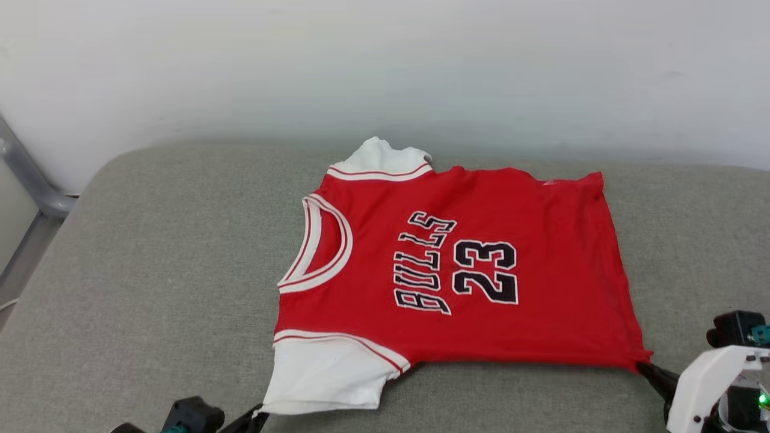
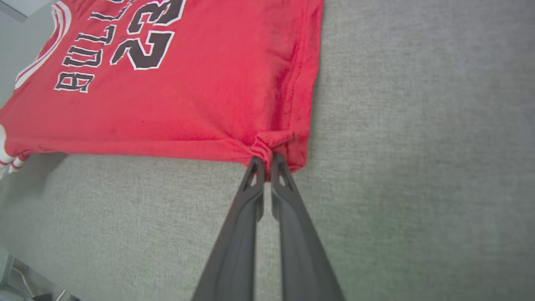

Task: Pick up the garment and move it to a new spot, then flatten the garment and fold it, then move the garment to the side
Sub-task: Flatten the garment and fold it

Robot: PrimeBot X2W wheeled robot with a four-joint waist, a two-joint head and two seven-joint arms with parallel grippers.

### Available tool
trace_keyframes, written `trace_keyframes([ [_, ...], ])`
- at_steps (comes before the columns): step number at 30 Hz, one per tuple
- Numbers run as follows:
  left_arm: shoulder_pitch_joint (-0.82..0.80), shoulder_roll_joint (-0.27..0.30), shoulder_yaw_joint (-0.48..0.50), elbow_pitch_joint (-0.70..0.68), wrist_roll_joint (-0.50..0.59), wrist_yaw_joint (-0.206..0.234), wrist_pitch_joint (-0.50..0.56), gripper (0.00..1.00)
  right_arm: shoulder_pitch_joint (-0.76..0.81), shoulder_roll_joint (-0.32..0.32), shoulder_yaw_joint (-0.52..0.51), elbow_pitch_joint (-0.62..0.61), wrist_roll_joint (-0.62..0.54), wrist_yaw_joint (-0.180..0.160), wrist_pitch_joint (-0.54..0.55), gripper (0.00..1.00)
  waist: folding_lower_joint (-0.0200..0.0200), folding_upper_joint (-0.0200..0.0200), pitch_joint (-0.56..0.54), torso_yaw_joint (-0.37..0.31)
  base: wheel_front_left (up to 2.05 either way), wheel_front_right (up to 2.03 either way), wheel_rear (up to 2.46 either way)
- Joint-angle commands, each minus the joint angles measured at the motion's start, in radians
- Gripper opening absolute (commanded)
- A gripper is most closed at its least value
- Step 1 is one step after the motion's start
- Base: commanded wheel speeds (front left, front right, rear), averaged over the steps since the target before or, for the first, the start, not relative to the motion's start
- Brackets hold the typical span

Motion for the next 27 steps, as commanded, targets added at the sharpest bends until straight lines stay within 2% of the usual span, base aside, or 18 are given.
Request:
trace_keyframes([
  [1,0.039,0.019,0.002,-0.039,-0.017,0.008,0.022,0.00,0.046,-0.021,-0.002,-0.036,0.018,-0.002,0.018,0.00,0.0002,-0.0001,-0.014,0.001,0.00,0.00,0.00],
  [8,0.176,0.087,-0.004,-0.192,-0.084,0.011,0.118,0.00,0.207,-0.083,-0.003,-0.219,0.068,-0.001,0.141,0.00,0.0002,-0.0001,-0.032,0.007,0.00,0.00,0.00],
  [12,0.197,0.105,0.007,-0.248,-0.097,0.021,0.129,0.00,0.270,-0.098,-0.037,-0.318,0.067,-0.001,0.199,0.00,0.0002,-0.0001,-0.035,0.008,0.00,0.00,0.00],
  [18,0.128,0.091,0.036,-0.271,-0.078,0.037,0.095,0.00,0.272,-0.074,-0.101,-0.408,0.037,-0.001,0.245,0.00,0.0002,-0.0001,-0.027,-0.001,0.00,0.00,0.00],
  [27,-0.046,0.081,0.061,-0.220,-0.057,0.016,0.080,0.00,0.167,-0.031,-0.163,-0.442,-0.036,-0.001,0.289,0.00,0.0002,-0.0001,0.060,-0.021,0.00,0.00,0.00],
])
